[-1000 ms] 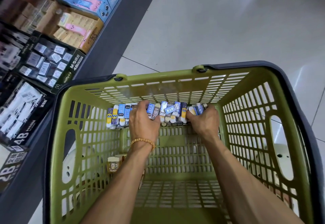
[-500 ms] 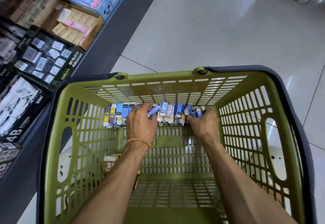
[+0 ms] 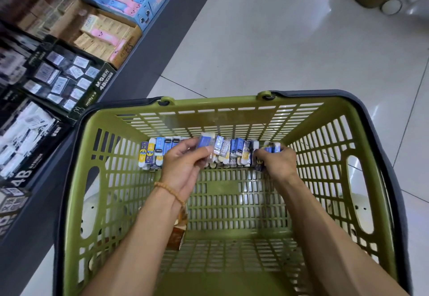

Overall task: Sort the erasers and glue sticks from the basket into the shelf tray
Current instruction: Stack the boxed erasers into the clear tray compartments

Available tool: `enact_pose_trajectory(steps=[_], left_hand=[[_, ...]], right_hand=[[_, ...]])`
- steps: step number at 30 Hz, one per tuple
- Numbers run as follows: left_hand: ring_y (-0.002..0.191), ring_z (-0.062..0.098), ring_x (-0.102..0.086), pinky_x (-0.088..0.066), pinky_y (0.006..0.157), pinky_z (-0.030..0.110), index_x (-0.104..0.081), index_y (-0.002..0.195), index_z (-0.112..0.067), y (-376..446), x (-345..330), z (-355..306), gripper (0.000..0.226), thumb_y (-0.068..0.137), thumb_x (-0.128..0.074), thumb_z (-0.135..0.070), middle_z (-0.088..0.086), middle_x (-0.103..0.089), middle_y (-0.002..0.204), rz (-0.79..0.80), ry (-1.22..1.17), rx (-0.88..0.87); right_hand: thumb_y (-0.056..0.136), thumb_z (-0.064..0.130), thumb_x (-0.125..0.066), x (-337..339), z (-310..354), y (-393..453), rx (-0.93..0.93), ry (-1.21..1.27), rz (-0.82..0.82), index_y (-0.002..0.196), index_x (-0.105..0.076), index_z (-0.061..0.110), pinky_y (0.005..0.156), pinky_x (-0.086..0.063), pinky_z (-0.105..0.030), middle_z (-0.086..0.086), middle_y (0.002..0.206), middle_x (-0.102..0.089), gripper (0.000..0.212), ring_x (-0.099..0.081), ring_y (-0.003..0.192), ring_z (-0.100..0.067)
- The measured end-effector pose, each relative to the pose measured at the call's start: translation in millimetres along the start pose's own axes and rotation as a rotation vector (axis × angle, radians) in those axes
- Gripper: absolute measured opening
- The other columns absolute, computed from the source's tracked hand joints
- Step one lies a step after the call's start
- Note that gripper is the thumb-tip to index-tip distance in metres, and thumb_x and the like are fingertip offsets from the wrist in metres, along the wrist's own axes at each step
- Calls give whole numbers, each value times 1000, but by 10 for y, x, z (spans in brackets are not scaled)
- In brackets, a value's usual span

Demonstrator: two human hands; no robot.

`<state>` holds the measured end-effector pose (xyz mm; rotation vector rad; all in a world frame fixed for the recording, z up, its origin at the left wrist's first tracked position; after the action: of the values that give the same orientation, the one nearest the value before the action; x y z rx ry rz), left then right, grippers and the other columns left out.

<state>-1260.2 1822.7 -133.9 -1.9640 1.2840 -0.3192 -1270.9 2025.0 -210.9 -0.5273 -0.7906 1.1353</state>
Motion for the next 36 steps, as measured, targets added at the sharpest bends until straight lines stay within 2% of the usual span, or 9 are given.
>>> enact_pose_trajectory(steps=[4, 10, 14, 18, 20, 24, 27, 30, 36], left_hand=[[71, 16, -60, -45, 66, 26, -57, 82, -14, -257, -49, -85, 25, 67, -63, 6, 7, -70, 74, 116, -368, 228], [73, 25, -70, -56, 61, 31, -61, 89, -7, -560, -200, -82, 16, 74, -64, -3, 15, -68, 91, 273, -495, 371], [66, 18, -69, -54, 54, 21, -65, 90, -4, -735, -222, -181, 10, 81, -60, -2, 14, -68, 84, 257, -304, 204], [62, 16, -68, -53, 53, 18, -64, 90, -1, -933, -142, -436, 13, 92, -53, 3, 10, -69, 77, 245, -177, 32], [60, 15, -67, -53, 52, 17, -65, 91, 0, -1045, -106, -590, 13, 93, -52, 3, 9, -70, 74, 276, -145, -33], [58, 16, -67, -55, 53, 19, -64, 92, 0, -1310, -23, -828, 9, 92, -56, -1, 10, -69, 72, 325, -40, -128], [70, 22, -70, -56, 53, 22, -64, 101, 0, -1449, 67, -974, 12, 93, -59, -8, 15, -70, 85, 289, 104, -220], [83, 30, -68, -56, 58, 25, -62, 107, -6, -1589, 175, -1141, 13, 96, -56, -8, 18, -71, 94, 296, 194, -311], [57, 13, -56, -42, 50, 24, -55, 96, -14, -1859, 356, -1527, 27, 95, -42, 10, 1, -66, 71, 267, 315, -412]], right_hand=[[84, 3, -74, 40, 91, -135, 35, 83, 33, 99, -65, 4, 73, -62, -35, -12, 92, -73, 18, -74, 80, -24], [81, -3, -71, -8, 306, -546, 151, 310, 165, 85, -65, 5, 79, -60, -50, -13, 82, -72, 10, -71, 77, -31], [80, -9, -68, 5, 590, -941, 223, 536, 366, 79, -59, 4, 69, -52, -43, -10, 66, -55, 16, -59, 59, -23], [65, 2, -76, 42, 914, -1364, 321, 458, 593, 90, -61, -3, 73, -55, -53, -16, 73, -60, 29, -63, 69, -29], [65, 6, -79, 21, 1049, -1567, 414, 327, 600, 83, -62, 4, 69, -53, -56, -15, 72, -60, 25, -60, 71, -31], [74, 3, -80, -32, 1247, -1874, 552, 204, 566, 66, -60, 18, 56, -44, -30, -1, 57, -59, 27, -56, 50, -21], [69, 11, -82, -39, 1376, -2096, 617, 153, 548, 76, -64, 17, 57, -44, -32, 0, 60, -60, 21, -56, 54, -22], [75, -1, -78, -46, 1521, -2260, 637, 137, 548, 88, -64, 12, 55, -48, -31, 2, 63, -60, 23, -58, 60, -19], [59, 12, -78, -79, 1876, -2630, 683, 126, 639, 89, -65, 11, 72, -46, -41, 0, 65, -60, 33, -56, 70, -24]])
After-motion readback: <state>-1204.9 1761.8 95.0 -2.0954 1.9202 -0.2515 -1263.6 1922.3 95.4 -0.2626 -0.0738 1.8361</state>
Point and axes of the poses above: each hand's wrist, its own y-axis towards the middle knuckle, its own x-axis out of the back of the hand, z = x × y, the point moved 2 cm from there along y, towards the middle knuckle
